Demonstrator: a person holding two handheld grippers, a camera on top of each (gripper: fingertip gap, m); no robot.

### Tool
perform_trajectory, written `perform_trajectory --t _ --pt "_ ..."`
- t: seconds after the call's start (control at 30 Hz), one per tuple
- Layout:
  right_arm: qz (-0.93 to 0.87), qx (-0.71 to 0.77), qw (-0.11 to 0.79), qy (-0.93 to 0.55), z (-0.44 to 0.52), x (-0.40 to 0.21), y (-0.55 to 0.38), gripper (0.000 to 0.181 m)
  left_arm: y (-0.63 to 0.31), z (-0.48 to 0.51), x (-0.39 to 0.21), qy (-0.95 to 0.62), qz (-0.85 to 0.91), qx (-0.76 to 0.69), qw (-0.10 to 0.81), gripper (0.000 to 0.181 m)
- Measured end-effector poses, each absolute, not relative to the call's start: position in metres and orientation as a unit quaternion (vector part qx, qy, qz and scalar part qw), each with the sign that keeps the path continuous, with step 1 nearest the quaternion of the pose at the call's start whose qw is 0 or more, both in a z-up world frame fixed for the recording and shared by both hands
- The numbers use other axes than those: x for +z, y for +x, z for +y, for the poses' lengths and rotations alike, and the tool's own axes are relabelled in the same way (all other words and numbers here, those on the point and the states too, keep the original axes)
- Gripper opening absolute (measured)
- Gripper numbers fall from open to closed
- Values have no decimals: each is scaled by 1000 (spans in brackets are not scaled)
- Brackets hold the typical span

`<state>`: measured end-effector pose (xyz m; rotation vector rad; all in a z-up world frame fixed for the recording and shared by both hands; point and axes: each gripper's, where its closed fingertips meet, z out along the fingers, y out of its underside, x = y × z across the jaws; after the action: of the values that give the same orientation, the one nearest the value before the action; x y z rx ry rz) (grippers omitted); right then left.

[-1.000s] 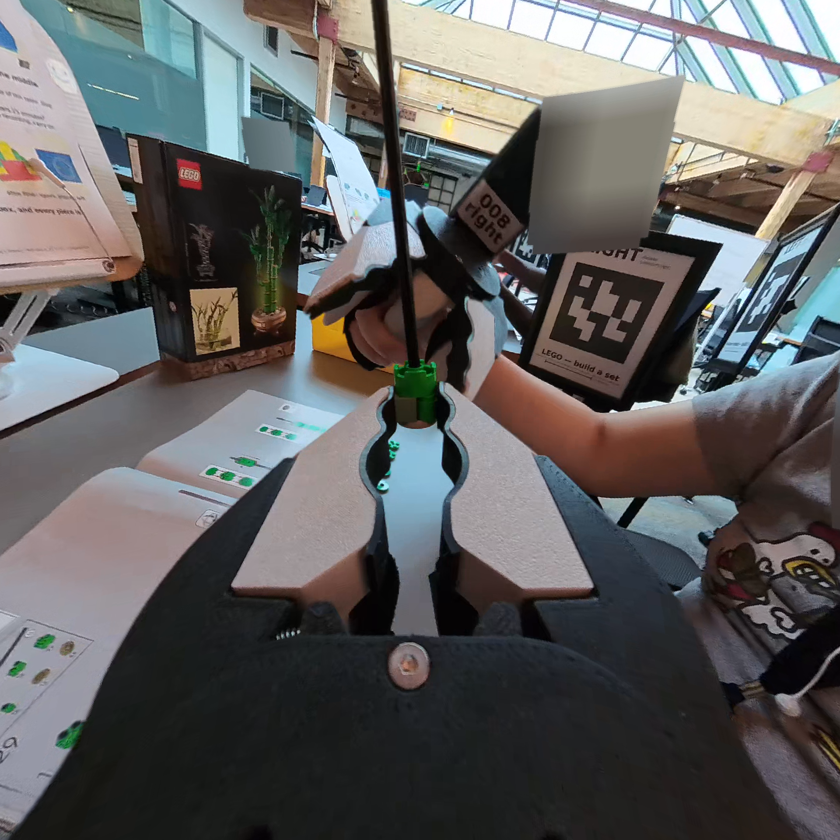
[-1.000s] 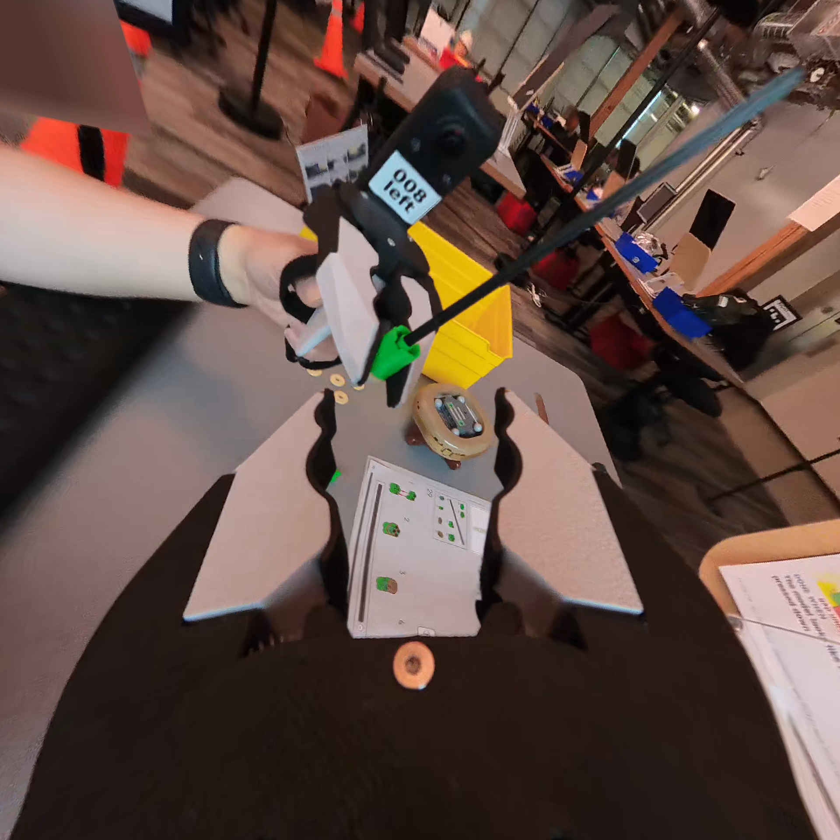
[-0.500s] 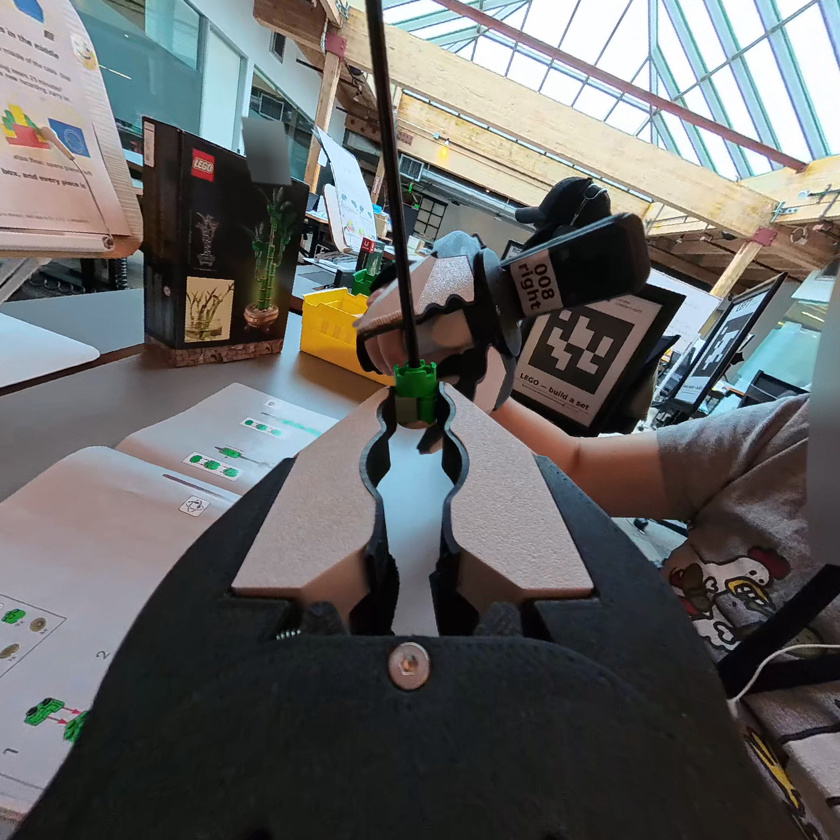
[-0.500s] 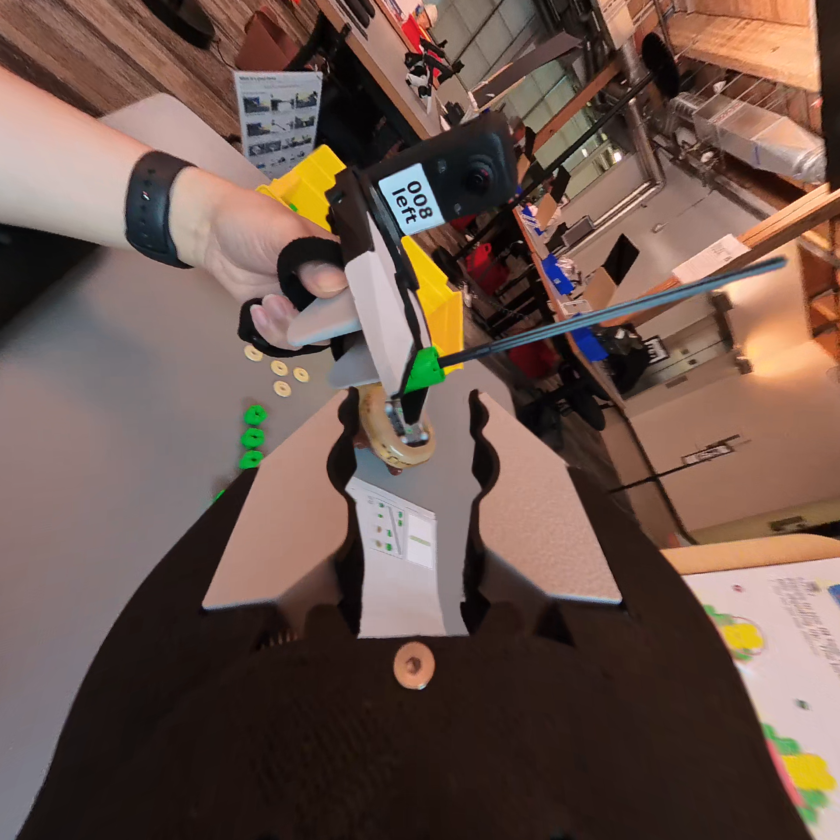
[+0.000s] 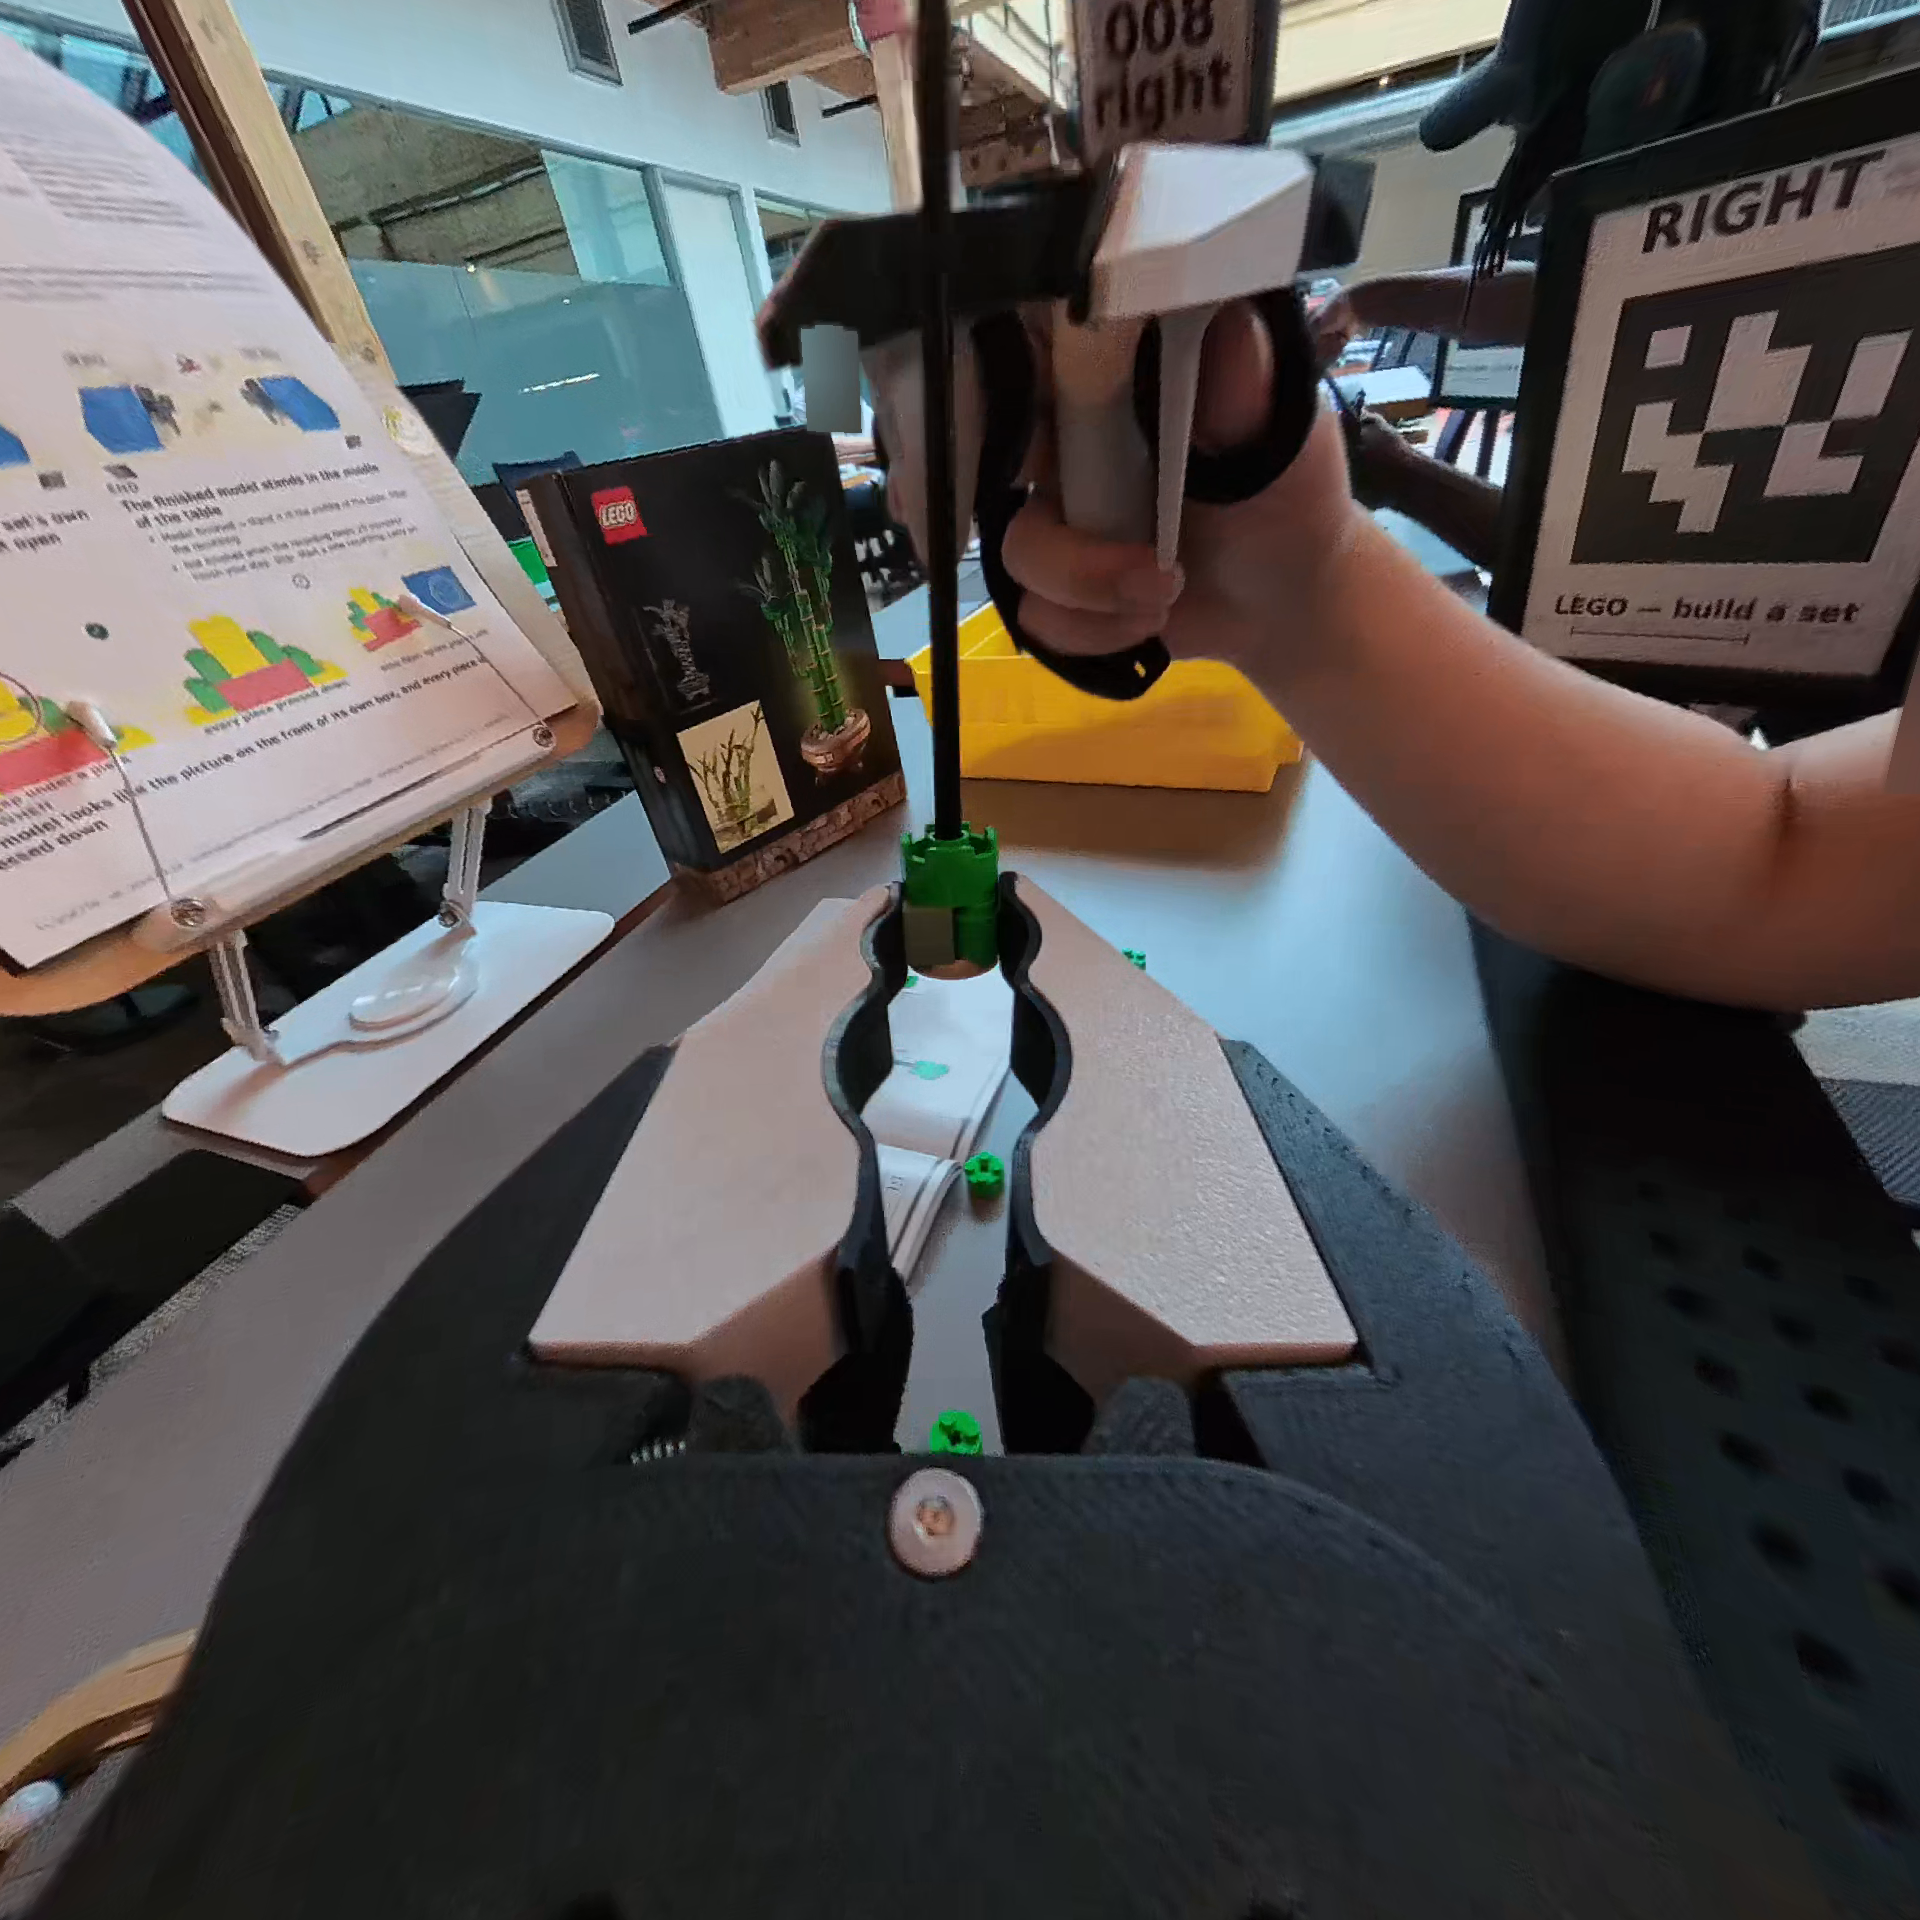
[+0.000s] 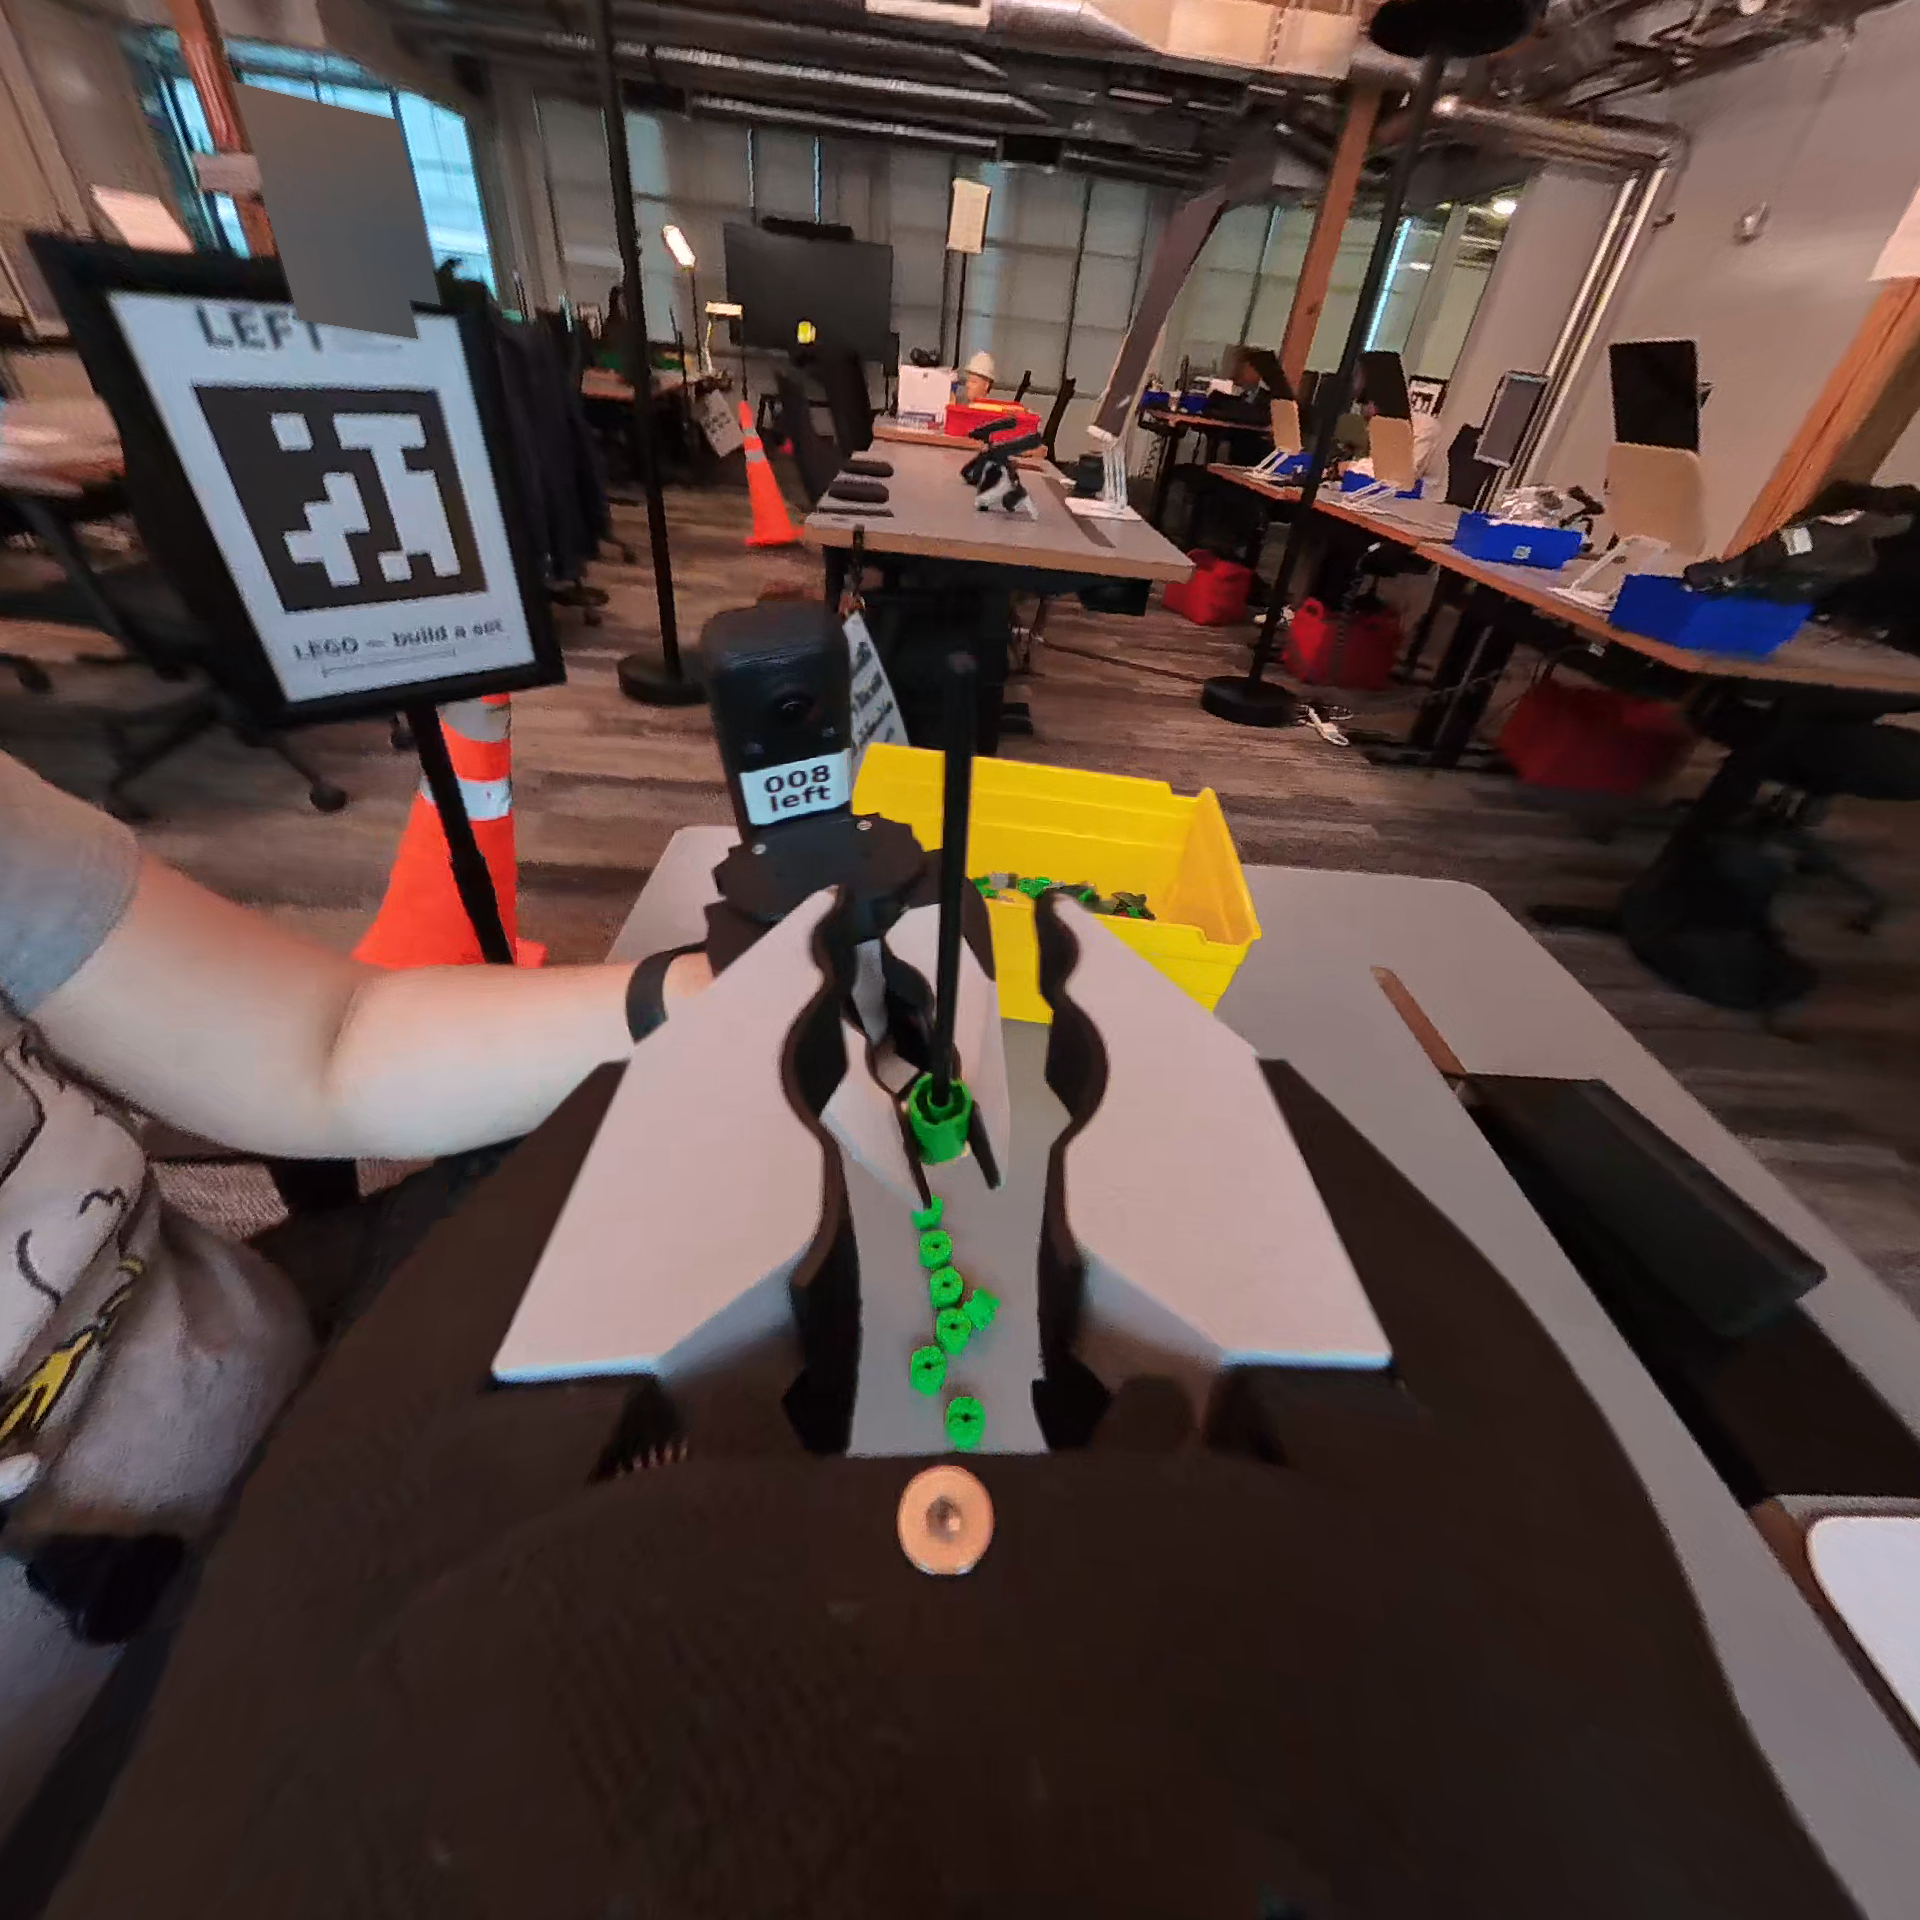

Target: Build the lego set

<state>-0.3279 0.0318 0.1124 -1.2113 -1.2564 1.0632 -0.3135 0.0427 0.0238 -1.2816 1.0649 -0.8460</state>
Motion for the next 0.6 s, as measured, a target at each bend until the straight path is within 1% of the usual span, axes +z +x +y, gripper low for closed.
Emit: perform_trajectory --t 0.03,0.2,0.33,0.6 --pt "-532 434 524 -504 28 114 -328 26 -313 41 24 -551 460 -366 592 15" --pt "-544 387 534 -519 29 112 -328 21 -310 39 21 -550 473 -348 594 15" --pt "-545 398 531 -513 31 110 -328 7 -308 41 16 -552 478 -342 592 15" --pt "-550 399 527 -510 38 103 -329 2 -309 51 11 -558 468 -336 597 15"
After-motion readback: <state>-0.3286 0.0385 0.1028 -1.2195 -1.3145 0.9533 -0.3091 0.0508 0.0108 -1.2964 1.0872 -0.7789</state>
